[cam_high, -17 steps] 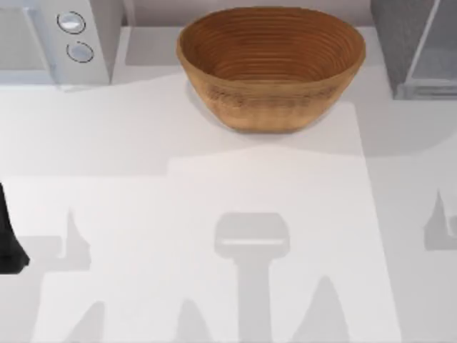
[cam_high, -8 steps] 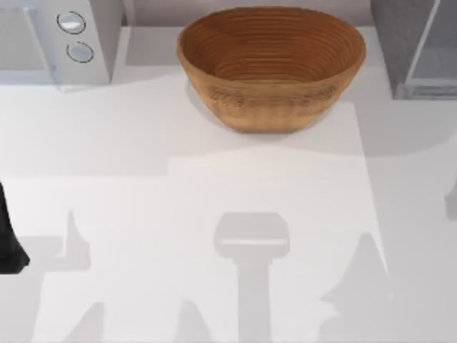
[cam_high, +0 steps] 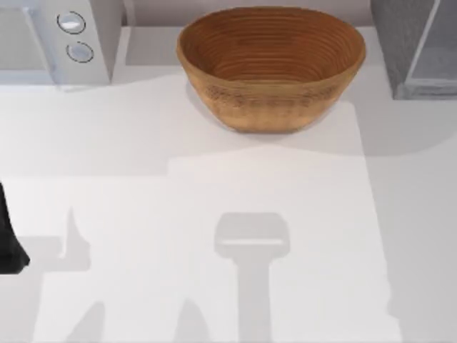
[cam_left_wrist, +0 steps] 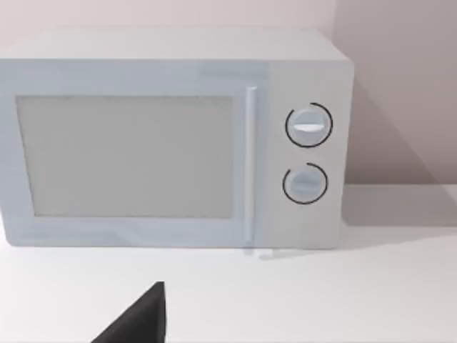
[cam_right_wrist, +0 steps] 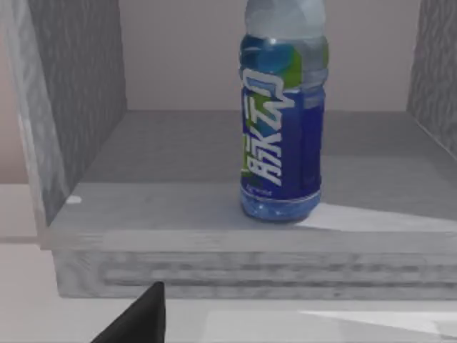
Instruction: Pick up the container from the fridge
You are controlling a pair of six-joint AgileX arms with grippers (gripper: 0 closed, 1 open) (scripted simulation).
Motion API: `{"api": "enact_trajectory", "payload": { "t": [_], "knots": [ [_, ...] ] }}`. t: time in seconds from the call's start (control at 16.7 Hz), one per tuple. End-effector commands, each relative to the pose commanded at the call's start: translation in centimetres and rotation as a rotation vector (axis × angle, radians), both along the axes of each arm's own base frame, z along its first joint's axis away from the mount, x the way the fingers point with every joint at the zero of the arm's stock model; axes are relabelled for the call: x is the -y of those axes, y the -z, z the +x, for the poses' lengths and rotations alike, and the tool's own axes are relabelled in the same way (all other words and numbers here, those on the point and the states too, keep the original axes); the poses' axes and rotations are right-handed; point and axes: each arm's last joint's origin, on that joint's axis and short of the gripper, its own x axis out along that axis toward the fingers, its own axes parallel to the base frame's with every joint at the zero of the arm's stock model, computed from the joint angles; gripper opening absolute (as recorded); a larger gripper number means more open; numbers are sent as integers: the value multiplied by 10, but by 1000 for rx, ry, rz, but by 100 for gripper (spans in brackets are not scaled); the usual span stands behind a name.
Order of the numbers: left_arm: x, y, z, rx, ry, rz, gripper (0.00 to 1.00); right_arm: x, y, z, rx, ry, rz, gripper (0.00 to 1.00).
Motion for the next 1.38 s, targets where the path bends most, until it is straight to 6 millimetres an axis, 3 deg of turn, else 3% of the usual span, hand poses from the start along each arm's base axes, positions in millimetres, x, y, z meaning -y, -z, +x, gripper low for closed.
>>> {"api": "enact_trajectory", "payload": {
  "t": [0.24,0.66,0.78,0.96,1.2,1.38],
  "knots": [
    [0,0,0,0,0,0,100,8,11,1,0,-1,2,100],
    [0,0,0,0,0,0,100,7,12,1,-3,-4,3,100],
    [0,0,0,0,0,0,100,9,14,10,-9,-2,3,100],
    [0,0,0,0,0,0,100,15,16,44,-11,4,-4,100],
    [0,0,0,0,0,0,100,18,14,115,8,8,-16,100],
    [0,0,0,0,0,0,100,10,13,162,12,9,-17,100]
  ]
}}
